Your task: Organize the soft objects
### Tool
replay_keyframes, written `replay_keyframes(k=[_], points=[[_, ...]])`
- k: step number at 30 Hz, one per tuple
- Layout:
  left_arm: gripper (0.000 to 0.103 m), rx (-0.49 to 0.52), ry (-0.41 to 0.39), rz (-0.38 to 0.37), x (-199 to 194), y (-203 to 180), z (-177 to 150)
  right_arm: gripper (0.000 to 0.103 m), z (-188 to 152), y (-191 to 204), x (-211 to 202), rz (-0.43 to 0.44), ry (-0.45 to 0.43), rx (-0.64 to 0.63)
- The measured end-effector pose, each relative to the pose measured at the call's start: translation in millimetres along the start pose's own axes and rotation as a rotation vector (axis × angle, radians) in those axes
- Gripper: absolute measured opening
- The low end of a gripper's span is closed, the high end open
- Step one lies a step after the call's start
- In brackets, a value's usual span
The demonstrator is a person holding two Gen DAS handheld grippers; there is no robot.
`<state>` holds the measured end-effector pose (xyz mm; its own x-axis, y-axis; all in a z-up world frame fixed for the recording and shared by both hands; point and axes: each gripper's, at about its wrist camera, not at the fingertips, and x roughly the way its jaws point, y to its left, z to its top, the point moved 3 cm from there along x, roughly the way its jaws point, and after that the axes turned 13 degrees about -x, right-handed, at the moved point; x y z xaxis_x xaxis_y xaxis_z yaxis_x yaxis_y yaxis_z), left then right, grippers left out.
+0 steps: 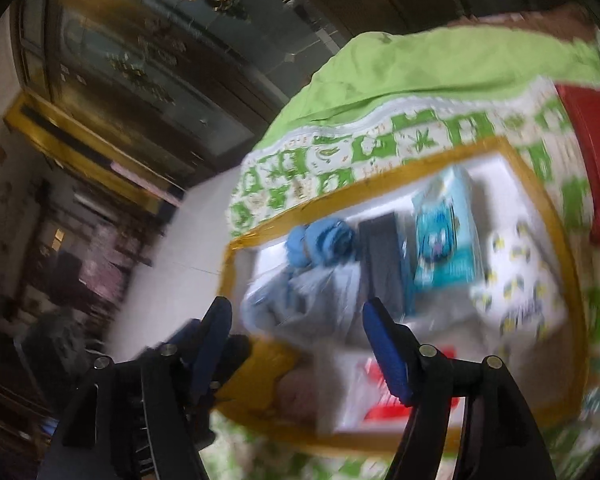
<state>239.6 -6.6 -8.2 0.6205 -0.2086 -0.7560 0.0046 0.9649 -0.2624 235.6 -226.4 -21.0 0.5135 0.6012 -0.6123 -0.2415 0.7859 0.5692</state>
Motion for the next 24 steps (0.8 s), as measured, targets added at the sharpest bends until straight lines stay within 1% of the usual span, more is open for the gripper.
replay_keyframes(k=[3, 6, 10, 14, 15, 17, 20, 22, 24], points=[[0.086, 0.014, -0.011, 0.005, -14, -7, -13, 0.074, -15, 9, -22, 0.040, -0.032, 0.017], [0.086, 0.026, -0.021, 0.011, -25, -13, -24, 0.075, -30, 18, -41, 0.069, -0.038, 0.026], [0.086, 0.028, -0.036, 0.009, -43, -23, -39, 0.076, -58, 25, -67, 0.057, -0.024, 0.013], [0.087, 0.034, -0.058, 0.008, -65, -33, -57, 0.078, -84, 26, -88, 0.003, -0.007, -0.014], [0.089, 0.048, -0.065, 0.020, -70, -37, -66, 0.078, -90, 27, -94, -0.006, -0.013, -0.020], [0.089, 0.061, -0.084, 0.033, -81, -42, -78, 0.079, -105, 28, -111, -0.052, -0.022, -0.047], [0.090, 0.081, -0.118, 0.057, -101, -47, -100, 0.079, -124, 32, -140, -0.095, -0.067, -0.080], [0.095, 0.081, -0.138, 0.087, -113, -48, -114, 0.081, -134, 36, -161, -0.153, -0.103, -0.115], [0.098, 0.070, -0.153, 0.109, -124, -46, -125, 0.083, -143, 41, -176, -0.193, -0.125, -0.144]])
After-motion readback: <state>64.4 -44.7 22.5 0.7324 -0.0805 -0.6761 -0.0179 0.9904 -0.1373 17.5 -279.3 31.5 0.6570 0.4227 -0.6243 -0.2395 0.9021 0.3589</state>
